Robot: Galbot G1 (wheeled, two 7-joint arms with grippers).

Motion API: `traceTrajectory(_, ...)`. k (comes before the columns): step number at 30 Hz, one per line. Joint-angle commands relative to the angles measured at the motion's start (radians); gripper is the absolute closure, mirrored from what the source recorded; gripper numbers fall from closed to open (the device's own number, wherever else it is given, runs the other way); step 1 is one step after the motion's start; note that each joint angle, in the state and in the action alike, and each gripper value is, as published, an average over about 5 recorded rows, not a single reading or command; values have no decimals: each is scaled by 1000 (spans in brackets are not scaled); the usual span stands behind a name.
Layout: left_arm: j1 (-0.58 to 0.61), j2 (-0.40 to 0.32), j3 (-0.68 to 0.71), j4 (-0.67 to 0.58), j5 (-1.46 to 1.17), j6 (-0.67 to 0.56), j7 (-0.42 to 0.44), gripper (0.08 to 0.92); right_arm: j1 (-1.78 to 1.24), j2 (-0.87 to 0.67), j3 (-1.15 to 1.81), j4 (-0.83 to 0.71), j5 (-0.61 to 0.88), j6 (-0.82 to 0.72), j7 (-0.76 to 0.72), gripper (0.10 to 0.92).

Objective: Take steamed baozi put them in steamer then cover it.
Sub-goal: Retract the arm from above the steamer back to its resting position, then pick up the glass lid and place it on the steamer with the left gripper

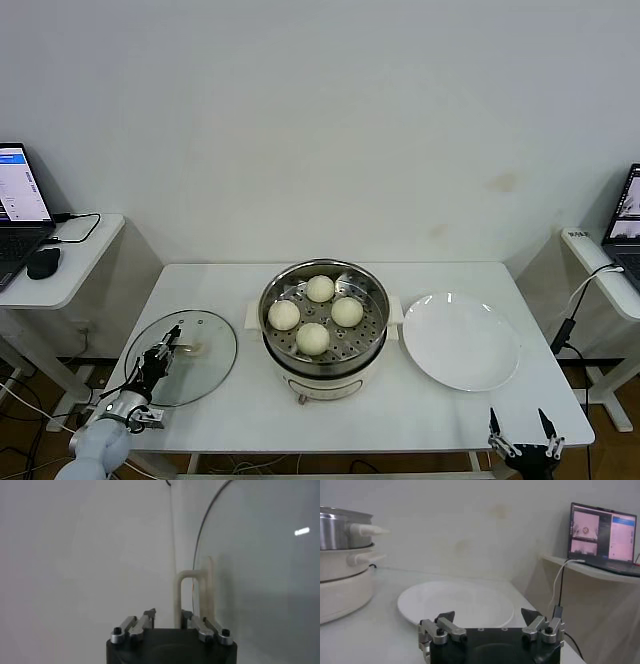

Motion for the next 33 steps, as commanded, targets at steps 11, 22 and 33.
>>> traceTrajectory(11,254,69,-149,-492,-109,222,94,860,-12,-18,-31,31,-5,3,5,203)
traceTrajectory(22,354,183,-192,-919,-325,462,381,860,-24,-24,-65,52,-50,33,3,203)
traceTrajectory(33,155,215,193,-999,-252,607,448,860,-10,-15,-89,45,-155,74,31,203)
